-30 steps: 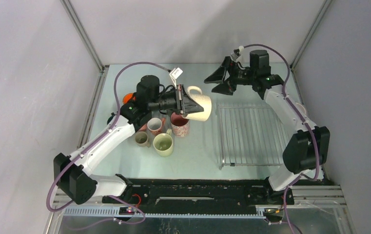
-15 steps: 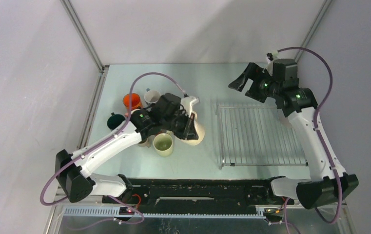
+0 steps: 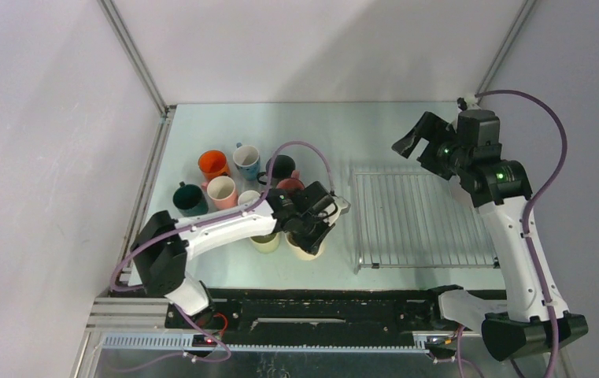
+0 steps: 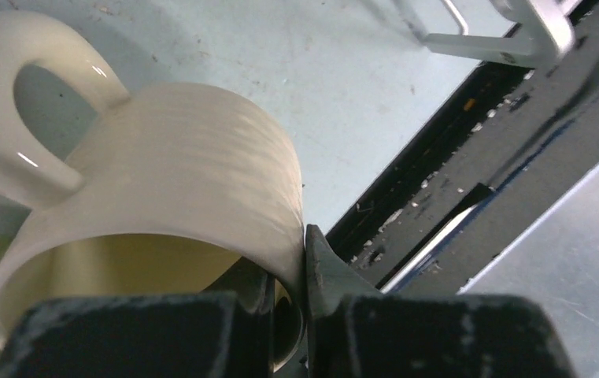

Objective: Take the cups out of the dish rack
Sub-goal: Place the cup at the center of the board.

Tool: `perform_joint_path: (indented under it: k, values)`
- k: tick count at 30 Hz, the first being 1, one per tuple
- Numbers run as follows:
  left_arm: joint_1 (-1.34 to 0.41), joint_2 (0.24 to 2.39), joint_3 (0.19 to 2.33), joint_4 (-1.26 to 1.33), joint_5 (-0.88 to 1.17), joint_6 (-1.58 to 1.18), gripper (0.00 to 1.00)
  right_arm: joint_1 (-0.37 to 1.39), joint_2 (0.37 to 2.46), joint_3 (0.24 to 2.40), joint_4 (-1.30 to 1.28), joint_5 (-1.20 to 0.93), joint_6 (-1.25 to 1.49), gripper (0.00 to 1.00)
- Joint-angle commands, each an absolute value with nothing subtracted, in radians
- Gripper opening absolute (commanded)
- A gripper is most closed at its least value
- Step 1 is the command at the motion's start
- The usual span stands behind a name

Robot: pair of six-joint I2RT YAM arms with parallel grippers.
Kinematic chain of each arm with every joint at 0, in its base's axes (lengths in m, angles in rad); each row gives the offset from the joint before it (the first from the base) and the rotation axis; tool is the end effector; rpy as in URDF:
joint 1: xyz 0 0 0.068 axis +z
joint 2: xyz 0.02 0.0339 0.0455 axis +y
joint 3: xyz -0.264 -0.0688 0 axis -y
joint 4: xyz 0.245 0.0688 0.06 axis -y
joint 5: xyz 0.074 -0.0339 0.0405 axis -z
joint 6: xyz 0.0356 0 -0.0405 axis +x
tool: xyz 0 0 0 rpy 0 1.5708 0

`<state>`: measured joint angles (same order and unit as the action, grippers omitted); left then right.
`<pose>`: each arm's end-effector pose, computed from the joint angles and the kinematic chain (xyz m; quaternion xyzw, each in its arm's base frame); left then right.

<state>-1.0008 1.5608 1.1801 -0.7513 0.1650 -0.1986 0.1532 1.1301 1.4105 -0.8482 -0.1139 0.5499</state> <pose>0.1642 -0.2671 0.2434 0.3963 0.8885 -0.1888 0.1337 0.2152 0.0373 0.4189 0.1457 0.8637 0.2121 0.4334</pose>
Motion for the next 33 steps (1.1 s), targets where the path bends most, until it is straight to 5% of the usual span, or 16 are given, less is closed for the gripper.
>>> perform_joint_path:
  k: [1,27,33]
  values:
    - [-1.018,1.589,1.267,-0.703,0.089,-0.141,0.00,0.144,1.099,1.412,-0.856,-0.083,0.524,1.00]
    - [-1.019,1.692,1.167,-0.617,0.003,-0.110,0.00,0.134,1.094,1.357,-0.863,-0.055,0.507,1.00]
    - [-1.019,1.698,1.150,-0.615,0.003,-0.108,0.08,0.134,1.086,1.347,-0.873,-0.037,0.514,1.00]
